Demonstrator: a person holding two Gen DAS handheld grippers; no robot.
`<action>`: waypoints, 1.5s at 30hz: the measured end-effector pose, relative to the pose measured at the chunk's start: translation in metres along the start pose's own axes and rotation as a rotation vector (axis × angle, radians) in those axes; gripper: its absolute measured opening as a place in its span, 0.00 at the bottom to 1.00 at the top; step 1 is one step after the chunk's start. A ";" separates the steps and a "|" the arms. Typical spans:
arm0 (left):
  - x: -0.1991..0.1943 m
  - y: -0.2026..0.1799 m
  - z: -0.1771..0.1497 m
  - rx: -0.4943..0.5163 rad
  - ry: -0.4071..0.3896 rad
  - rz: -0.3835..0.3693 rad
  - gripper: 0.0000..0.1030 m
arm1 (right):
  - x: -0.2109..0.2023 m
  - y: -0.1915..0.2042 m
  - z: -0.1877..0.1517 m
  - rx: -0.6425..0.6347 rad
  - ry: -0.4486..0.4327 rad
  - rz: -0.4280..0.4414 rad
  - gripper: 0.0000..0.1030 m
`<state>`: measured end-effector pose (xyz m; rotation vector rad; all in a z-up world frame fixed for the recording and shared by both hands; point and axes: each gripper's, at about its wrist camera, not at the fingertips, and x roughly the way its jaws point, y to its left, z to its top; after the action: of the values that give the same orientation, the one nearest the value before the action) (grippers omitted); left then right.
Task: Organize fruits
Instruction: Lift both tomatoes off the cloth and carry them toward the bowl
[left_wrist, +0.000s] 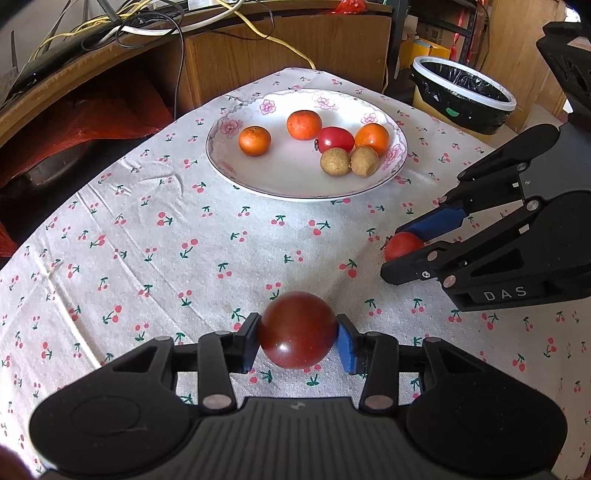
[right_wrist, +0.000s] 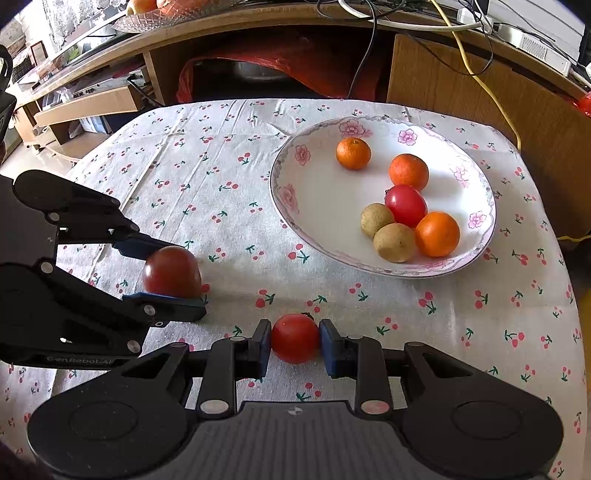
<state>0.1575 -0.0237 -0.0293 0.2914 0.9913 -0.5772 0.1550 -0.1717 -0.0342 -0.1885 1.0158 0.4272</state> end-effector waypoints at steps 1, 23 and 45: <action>0.000 0.000 0.000 -0.001 0.001 0.000 0.48 | 0.000 0.000 0.000 0.000 0.000 -0.001 0.23; -0.007 -0.005 0.023 0.007 -0.046 0.022 0.48 | -0.014 -0.004 0.010 0.032 -0.057 -0.007 0.22; -0.011 -0.004 0.065 -0.002 -0.130 0.074 0.47 | -0.029 -0.026 0.037 0.099 -0.160 -0.066 0.24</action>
<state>0.1964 -0.0549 0.0140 0.2842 0.8518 -0.5210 0.1821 -0.1895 0.0083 -0.0967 0.8691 0.3253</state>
